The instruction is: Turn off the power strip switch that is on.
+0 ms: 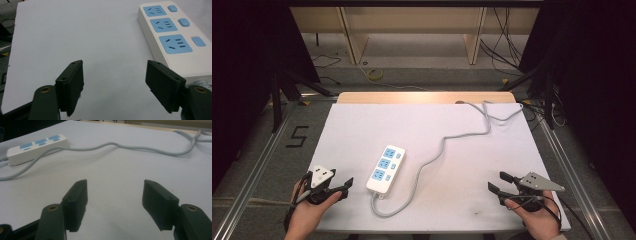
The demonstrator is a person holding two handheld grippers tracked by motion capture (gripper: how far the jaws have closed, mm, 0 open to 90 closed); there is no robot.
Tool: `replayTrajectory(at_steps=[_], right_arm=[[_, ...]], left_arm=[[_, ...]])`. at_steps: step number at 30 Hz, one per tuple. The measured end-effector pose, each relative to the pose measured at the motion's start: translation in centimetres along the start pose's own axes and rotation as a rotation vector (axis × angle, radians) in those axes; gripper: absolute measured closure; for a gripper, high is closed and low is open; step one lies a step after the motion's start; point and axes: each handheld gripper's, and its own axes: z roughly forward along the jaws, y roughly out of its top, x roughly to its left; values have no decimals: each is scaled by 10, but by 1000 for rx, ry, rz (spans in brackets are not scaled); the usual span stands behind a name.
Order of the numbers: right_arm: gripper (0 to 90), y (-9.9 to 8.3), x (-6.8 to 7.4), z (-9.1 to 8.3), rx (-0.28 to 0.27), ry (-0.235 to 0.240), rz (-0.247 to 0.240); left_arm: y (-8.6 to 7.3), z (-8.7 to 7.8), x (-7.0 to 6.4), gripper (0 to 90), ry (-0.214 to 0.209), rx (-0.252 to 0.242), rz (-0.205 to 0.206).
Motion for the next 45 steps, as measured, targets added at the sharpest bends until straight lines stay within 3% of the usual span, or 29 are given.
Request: replayTrajectory(at_steps=[1,2,3,4,5,9,12,21,27,45], right_arm=[[381,0,0,0,3,1,0],[381,0,0,0,3,1,0],[381,0,0,0,1,5,1],[381,0,0,0,6,11,0],[381,0,0,0,6,11,0],[381,1,1,1,8,12,-4],[381,0,0,1,9,8,-6],[381,1,0,1,12,4,-11],[392,1,1,2,14,5,-28],[370,0,2,3,28,-13,-27]], left_arm=[[0,0,0,424,-13,1,0],[1,-1,-1,424,-16,-2,-1],[1,-2,-1,462,-21,-4,-2],[2,-4,-2,560,-28,-6,-4],[3,-4,-2,560,-28,-12,-12],[5,-9,-3,836,1,-7,14],[7,-13,-1,893,39,-19,18],[10,-14,-8,894,28,6,20],[17,-15,-10,895,7,-12,-30],[35,-10,-24,895,-6,16,3]])
